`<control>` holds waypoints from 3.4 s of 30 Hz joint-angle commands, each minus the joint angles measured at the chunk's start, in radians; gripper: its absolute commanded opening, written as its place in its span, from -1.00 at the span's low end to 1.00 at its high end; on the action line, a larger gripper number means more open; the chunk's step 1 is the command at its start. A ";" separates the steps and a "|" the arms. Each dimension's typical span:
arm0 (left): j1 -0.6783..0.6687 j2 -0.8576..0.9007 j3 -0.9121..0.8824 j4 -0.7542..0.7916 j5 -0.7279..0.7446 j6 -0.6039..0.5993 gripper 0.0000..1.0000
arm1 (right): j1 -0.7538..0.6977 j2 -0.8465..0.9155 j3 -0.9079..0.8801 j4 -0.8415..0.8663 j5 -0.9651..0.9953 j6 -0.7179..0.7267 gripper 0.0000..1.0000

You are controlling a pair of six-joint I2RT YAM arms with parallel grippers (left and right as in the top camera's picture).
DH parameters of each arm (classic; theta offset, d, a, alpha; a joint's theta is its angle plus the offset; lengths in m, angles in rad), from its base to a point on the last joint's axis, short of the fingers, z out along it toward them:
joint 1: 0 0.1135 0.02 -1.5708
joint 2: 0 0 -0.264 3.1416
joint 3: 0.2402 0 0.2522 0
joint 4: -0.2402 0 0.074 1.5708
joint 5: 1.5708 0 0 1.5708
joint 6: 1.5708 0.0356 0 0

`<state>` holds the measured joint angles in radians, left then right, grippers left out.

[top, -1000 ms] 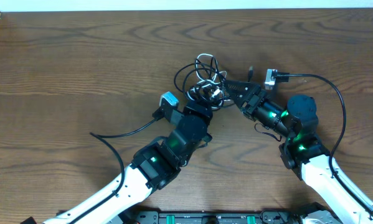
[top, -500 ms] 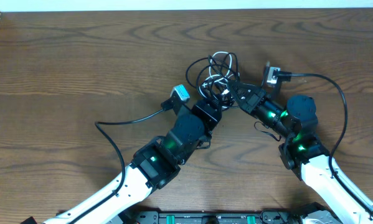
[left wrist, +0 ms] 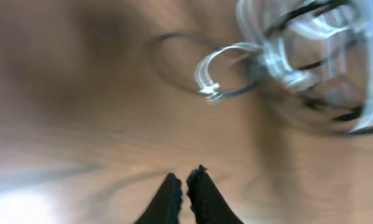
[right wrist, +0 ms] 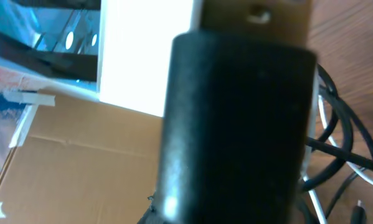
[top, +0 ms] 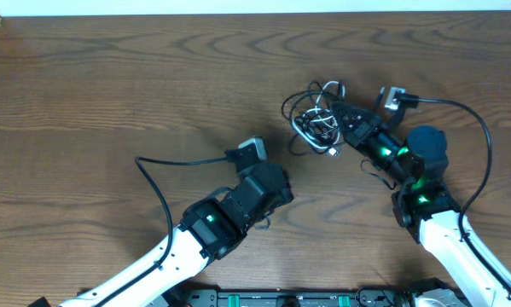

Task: Untangle cables

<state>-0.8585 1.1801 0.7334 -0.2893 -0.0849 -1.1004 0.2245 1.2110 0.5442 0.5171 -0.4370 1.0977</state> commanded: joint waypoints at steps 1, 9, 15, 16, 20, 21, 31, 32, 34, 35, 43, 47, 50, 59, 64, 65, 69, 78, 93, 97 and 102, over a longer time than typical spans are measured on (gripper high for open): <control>-0.001 -0.005 0.007 -0.081 -0.055 0.034 -0.85 | -0.024 0.001 0.012 0.006 -0.021 -0.015 -0.98; -0.001 -0.006 0.007 -0.051 -0.061 0.024 -0.70 | -0.034 0.001 0.012 0.012 -0.044 -0.014 -0.98; -0.002 -0.006 0.007 0.128 -0.055 0.244 0.33 | -0.034 0.001 0.012 0.011 -0.044 -0.014 -0.98; -0.002 -0.006 0.007 0.160 -0.055 0.268 0.34 | -0.034 0.001 0.012 0.011 -0.044 -0.014 -0.98; -0.002 -0.006 0.007 0.272 -0.075 0.338 0.34 | -0.034 0.001 0.012 0.011 -0.045 -0.014 -0.98; -0.002 -0.006 0.007 0.286 -0.092 0.337 0.31 | -0.034 0.001 0.012 0.011 -0.045 -0.014 -0.98; -0.002 -0.003 0.007 0.401 -0.091 0.104 -0.09 | -0.034 0.001 0.012 0.011 -0.049 -0.014 -0.98; -0.002 0.000 0.007 0.401 -0.091 0.095 -0.09 | -0.033 0.001 0.012 0.011 -0.050 -0.014 -0.98; -0.002 0.011 0.007 0.401 -0.091 0.092 -0.09 | -0.033 0.001 0.012 0.011 -0.056 -0.013 -0.98; -0.002 0.019 0.007 0.402 -0.091 0.091 -0.09 | -0.033 0.001 0.012 0.011 -0.056 -0.010 -0.98; -0.002 0.120 0.007 0.490 -0.092 0.003 -0.11 | -0.033 0.001 0.012 0.011 -0.060 -0.010 -0.98; -0.002 0.151 0.007 0.537 -0.091 0.003 -0.15 | -0.033 0.001 0.012 0.011 -0.063 0.001 -0.98; -0.002 0.151 0.007 0.546 -0.092 0.003 -0.16 | -0.033 0.001 0.012 0.011 -0.063 0.001 -0.98; -0.002 0.151 0.007 0.607 -0.061 0.003 -0.17 | -0.033 0.001 0.012 0.010 -0.063 0.001 -0.98; -0.002 0.154 0.007 0.604 -0.061 0.042 -0.17 | -0.033 0.001 0.012 0.010 -0.064 0.001 -0.98; -0.002 0.155 0.007 0.594 -0.061 0.041 -0.18 | -0.033 0.001 0.012 0.010 -0.063 0.001 -0.98; -0.002 0.161 0.007 0.563 -0.062 0.040 -0.25 | -0.033 0.001 0.012 0.010 -0.064 0.001 -0.98; -0.002 0.169 0.007 0.559 -0.084 0.041 -0.26 | -0.033 0.001 0.012 0.010 -0.071 0.001 -0.97; -0.002 0.179 0.007 0.500 -0.126 0.022 -0.34 | -0.033 0.001 0.012 0.010 -0.071 0.002 -0.95; -0.002 0.179 0.007 0.542 -0.152 0.021 -0.34 | -0.030 0.001 0.012 0.010 -0.071 0.001 -0.95; -0.002 0.180 0.007 0.581 -0.175 0.021 -0.33 | -0.019 0.001 0.012 0.010 -0.071 0.001 -0.94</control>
<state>-0.8593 1.3510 0.7315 0.2813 -0.2173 -1.0771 0.1970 1.2110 0.5442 0.5209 -0.5003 1.0985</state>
